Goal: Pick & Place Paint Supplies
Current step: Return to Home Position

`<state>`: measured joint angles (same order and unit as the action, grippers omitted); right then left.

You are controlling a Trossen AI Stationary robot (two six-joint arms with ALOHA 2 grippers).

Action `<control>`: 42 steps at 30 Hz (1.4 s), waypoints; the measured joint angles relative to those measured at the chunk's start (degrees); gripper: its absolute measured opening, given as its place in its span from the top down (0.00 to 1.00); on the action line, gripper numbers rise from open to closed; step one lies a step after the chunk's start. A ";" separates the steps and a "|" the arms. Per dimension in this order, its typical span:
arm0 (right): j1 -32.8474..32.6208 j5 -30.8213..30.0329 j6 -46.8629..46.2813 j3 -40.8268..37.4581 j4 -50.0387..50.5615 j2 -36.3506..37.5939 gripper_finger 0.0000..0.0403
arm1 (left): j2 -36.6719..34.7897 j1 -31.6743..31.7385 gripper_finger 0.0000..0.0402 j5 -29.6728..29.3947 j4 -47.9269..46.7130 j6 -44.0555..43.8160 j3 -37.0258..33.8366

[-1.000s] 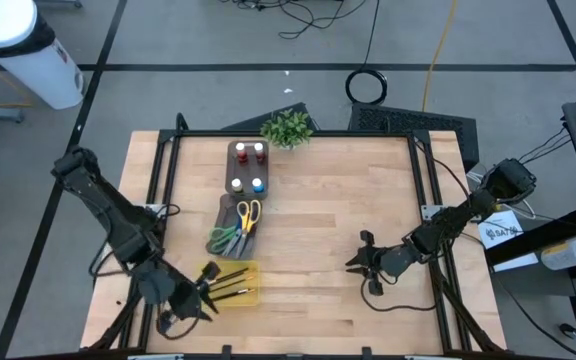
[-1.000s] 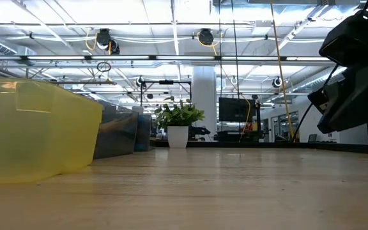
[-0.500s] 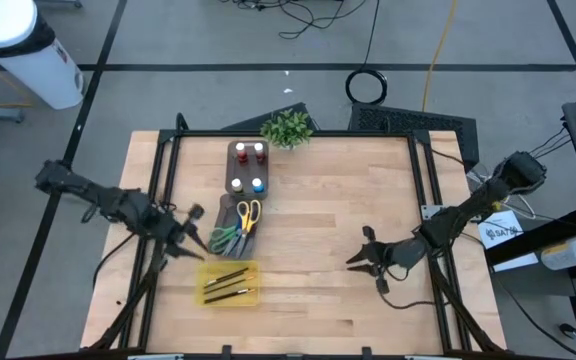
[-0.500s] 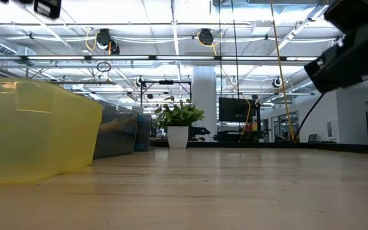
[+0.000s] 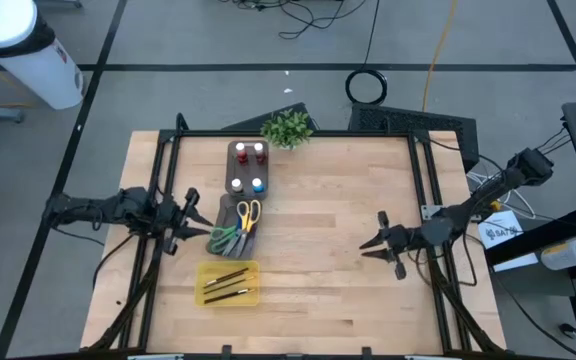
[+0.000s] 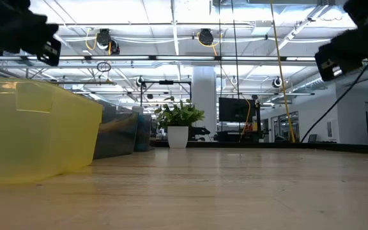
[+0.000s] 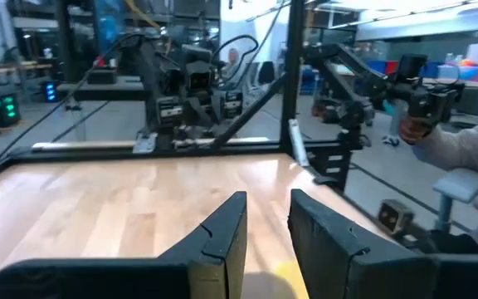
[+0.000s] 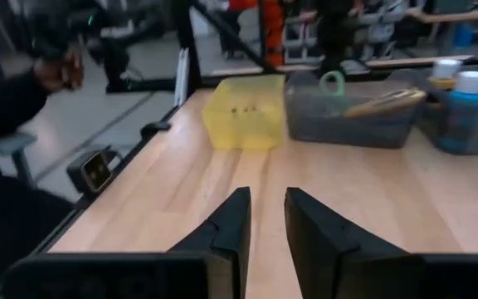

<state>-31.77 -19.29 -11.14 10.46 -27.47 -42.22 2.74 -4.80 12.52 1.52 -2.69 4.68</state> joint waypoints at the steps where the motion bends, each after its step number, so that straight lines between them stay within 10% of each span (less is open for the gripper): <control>1: 0.39 -0.04 -0.15 -1.82 -1.15 1.89 0.84 | -0.43 0.68 0.74 0.00 -0.02 -0.17 -0.63; 13: 1.81 7.26 2.56 -9.33 0.36 19.60 0.84 | -0.93 5.82 0.74 0.49 0.72 -1.29 -3.53; 22: 1.81 9.09 4.83 -9.33 22.97 41.56 0.84 | -0.89 8.42 0.74 0.50 0.55 -3.74 -3.53; 42: 1.79 7.34 16.42 -9.35 22.23 39.69 0.84 | -0.87 8.37 0.74 -1.01 0.68 -3.55 -3.56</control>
<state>-29.98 -11.94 5.28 1.10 -5.23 -2.52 1.86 3.57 11.51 2.20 -6.24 1.12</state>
